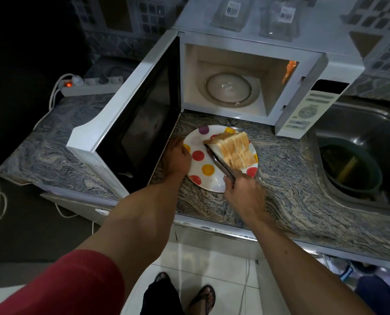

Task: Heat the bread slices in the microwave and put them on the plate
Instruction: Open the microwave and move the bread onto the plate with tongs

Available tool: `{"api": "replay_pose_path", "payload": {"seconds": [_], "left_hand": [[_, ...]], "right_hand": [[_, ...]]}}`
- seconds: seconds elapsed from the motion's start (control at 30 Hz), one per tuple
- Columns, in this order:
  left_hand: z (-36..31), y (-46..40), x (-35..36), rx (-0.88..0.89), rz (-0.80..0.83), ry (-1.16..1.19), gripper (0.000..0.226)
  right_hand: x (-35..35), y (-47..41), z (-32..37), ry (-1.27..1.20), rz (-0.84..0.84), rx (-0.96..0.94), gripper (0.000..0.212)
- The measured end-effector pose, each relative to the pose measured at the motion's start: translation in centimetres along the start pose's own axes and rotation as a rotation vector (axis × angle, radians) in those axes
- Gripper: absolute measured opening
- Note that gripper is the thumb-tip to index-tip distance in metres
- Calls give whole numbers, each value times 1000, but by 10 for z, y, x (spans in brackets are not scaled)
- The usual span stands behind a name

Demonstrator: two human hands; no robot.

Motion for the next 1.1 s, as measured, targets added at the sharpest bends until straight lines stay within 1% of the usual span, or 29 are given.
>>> {"api": "replay_pose_path", "payload": {"seconds": [0.13,0.23,0.3,0.4,0.47,0.5,0.53,0.57,0.6,0.67,0.7,0.73,0.8,0.87,0.9,1.0,1.07,1.1], "left_hand": [[0,-1,-2,-6,-4,5,43],[-7,0,-6,6,-14,59,41],[-8,2,-9,-75,4,125,36],[-11,4,-21,-281,4,340,29],[-27,5,-36,-286,-39,427,23],[-38,5,-41,-279,-35,453,23],[-49,6,-42,-291,4,491,27],[-60,8,-42,-326,81,557,34],[-70,10,-38,-388,199,657,41],[-84,11,-27,-516,455,836,43],[-85,10,-26,-551,521,891,41],[-84,10,-25,-565,564,910,39],[-76,8,-27,-560,590,896,41],[-69,8,-29,-502,643,875,50],[-68,11,-30,-486,679,863,50],[-67,22,-33,-469,785,792,26],[-68,31,-33,-469,848,740,23],[-67,32,-35,-487,842,754,24]], "right_hand": [[-3,-1,-3,-50,2,-21,37],[-4,1,-3,-145,21,2,39],[-6,4,-3,-231,10,36,40],[-8,5,-2,-331,0,109,41],[-11,4,0,-356,-10,159,42],[-12,2,2,-359,-18,182,43],[-12,1,3,-362,-20,196,43],[-13,-1,7,-372,-17,206,44],[-14,-2,10,-386,-13,212,45],[-14,-4,17,-417,0,218,47],[-14,-4,21,-425,10,221,49],[-13,-3,23,-432,29,228,50],[-12,0,28,-462,84,255,50],[-9,3,32,-530,146,285,58],[-8,4,32,-548,167,296,64],[-5,-1,36,-541,192,303,76],[-3,-7,44,-563,200,285,79],[-3,-10,48,-572,209,281,80]]}}
Point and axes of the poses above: each hand's wrist, its own y-axis away from the middle knuckle, its own x-axis out of the palm, z = x × y, the point moved 6 cm from there along -y, towards the middle knuckle, and after that the axes turned 10 degrees about -z, right-handed, at the moved point
